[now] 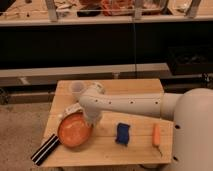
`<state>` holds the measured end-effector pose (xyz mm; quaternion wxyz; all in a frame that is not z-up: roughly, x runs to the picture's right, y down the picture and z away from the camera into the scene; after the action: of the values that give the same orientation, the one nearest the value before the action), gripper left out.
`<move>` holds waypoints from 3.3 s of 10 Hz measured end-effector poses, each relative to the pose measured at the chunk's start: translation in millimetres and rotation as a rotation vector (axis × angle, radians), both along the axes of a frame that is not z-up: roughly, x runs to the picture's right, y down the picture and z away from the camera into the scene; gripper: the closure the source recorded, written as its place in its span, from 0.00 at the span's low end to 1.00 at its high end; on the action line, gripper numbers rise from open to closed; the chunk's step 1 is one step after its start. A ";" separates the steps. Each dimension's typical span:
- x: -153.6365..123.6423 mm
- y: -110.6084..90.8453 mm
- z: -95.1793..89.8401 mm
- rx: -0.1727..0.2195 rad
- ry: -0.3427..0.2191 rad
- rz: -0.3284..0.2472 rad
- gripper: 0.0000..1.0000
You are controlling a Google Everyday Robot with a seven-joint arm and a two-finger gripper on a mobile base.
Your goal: Drag the ceramic bowl in a circle
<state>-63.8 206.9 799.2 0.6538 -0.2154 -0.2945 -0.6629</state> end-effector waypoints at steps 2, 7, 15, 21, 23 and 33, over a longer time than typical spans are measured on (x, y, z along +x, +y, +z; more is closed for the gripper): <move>18.4 -1.5 2.4 -0.006 0.010 0.025 0.99; 41.9 -6.1 4.6 -0.011 0.023 0.075 0.99; 67.4 12.7 -16.3 -0.015 0.027 0.093 0.99; 23.0 21.4 -23.7 -0.004 -0.039 0.002 0.99; 17.7 23.6 -24.8 0.002 -0.052 -0.019 0.99; 27.5 -1.9 -0.6 0.001 -0.049 0.051 0.99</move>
<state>-36.4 205.0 798.5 0.6632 -0.1912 -0.3158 -0.6511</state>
